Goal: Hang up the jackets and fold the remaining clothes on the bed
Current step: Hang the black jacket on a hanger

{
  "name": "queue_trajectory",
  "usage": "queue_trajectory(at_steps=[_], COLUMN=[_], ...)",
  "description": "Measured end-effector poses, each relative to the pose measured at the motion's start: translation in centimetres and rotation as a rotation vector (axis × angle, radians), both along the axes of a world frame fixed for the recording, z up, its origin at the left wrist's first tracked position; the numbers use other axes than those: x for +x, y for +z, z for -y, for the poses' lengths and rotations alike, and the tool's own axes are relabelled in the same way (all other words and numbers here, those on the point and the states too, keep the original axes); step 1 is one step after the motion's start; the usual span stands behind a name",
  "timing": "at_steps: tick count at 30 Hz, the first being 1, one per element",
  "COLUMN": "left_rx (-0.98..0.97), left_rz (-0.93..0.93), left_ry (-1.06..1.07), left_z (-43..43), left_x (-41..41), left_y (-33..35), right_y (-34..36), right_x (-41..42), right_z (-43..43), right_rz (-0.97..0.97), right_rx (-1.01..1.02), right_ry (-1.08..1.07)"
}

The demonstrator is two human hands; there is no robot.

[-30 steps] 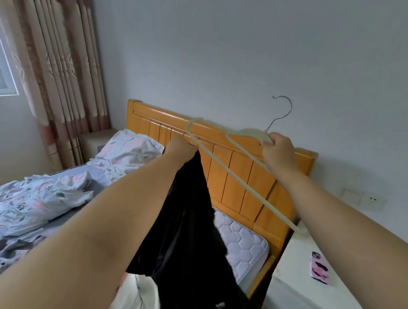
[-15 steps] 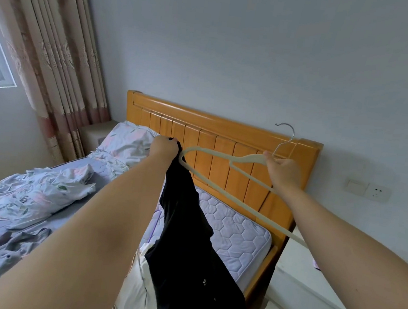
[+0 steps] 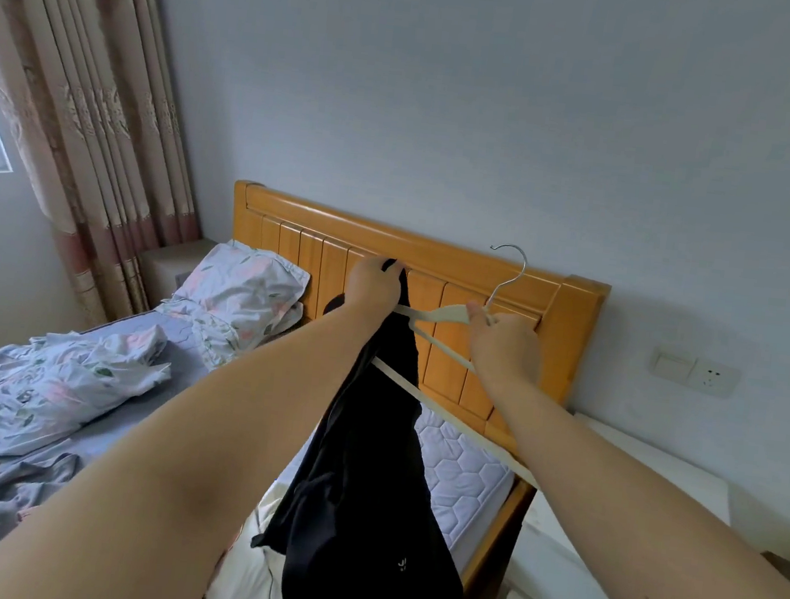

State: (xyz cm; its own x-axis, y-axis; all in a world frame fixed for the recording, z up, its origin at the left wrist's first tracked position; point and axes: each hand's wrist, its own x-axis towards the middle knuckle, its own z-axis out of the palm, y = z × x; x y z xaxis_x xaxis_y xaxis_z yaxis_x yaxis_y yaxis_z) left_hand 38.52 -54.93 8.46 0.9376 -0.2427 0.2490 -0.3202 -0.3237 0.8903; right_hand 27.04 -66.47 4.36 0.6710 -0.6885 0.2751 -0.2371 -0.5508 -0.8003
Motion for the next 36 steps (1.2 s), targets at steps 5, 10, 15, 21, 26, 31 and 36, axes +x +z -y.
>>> queue_trajectory(at_steps=[5, 10, 15, 21, 26, 31, 36], left_rx=[-0.169, -0.360, -0.500, -0.416, -0.097, -0.343, -0.369], left_rz=[0.010, -0.059, -0.173, -0.240, 0.209, -0.065, -0.005], left_ry=[-0.089, -0.166, -0.275, -0.178, -0.268, -0.108, 0.209], left_z=[1.3, 1.9, 0.8, -0.3, -2.6, -5.8, -7.9], left_x=[-2.2, -3.5, -3.3, -3.5, -1.7, 2.1, 5.7], left_y=[2.0, 3.9, 4.7, 3.3, 4.7, 4.2, 4.4], right_y=[1.0, 4.1, 6.7, 4.0, 6.0, 8.0, 7.6], right_x=[0.6, 1.4, 2.1, 2.5, 2.8, 2.5, 2.4], right_z=[-1.3, -1.5, -0.6, -1.2, -0.5, 0.7, 0.5], right_rz=[0.073, 0.135, 0.303, 0.369, 0.405, 0.467, 0.408], right_rx=[0.142, 0.096, 0.243, 0.422, 0.503, 0.422, 0.385], right_ry=[-0.052, -0.043, -0.028, -0.024, -0.042, 0.054, 0.094])
